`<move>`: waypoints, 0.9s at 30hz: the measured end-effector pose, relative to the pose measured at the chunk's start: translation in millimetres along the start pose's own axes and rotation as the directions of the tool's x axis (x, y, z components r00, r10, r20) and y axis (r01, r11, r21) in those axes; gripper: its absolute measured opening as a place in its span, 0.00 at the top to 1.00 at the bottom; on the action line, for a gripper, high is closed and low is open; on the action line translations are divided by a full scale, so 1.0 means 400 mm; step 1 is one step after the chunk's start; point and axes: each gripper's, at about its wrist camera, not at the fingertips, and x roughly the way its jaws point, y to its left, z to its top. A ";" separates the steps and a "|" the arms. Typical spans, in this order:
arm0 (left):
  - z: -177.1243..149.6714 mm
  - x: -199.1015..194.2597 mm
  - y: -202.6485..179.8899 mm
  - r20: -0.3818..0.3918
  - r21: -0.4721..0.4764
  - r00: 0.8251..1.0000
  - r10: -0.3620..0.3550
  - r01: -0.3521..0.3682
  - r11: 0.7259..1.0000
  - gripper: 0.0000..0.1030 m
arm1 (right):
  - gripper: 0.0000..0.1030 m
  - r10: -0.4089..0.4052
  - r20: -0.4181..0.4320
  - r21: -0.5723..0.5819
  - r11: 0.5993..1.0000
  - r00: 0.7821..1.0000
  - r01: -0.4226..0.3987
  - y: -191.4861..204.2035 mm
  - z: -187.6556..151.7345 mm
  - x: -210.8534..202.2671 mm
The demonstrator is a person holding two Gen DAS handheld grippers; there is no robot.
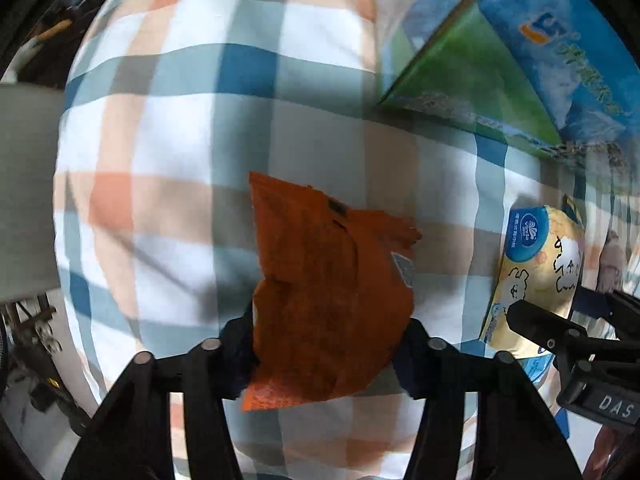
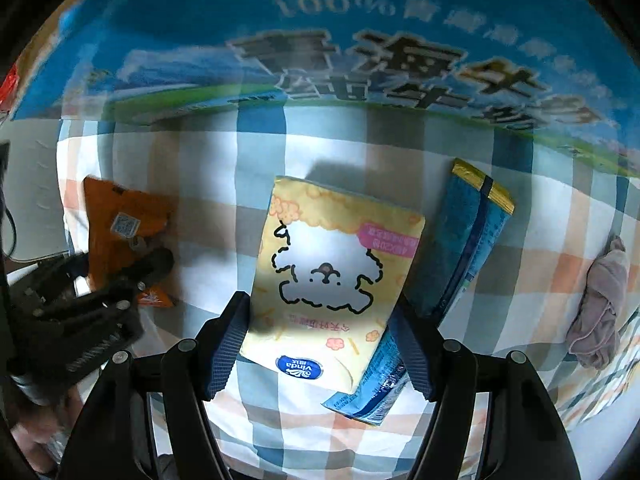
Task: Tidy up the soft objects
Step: 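Grasp the orange snack bag with the left tool while the right tool grasps the cream tissue pack, then carry the orange bag and tissue pack into the box and lower them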
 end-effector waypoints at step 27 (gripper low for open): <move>-0.045 -0.492 -0.242 0.279 0.030 0.932 -0.231 0.232 0.972 0.59 | 0.34 0.220 0.257 -0.089 0.975 0.941 -0.203 -0.160 -0.177 -0.496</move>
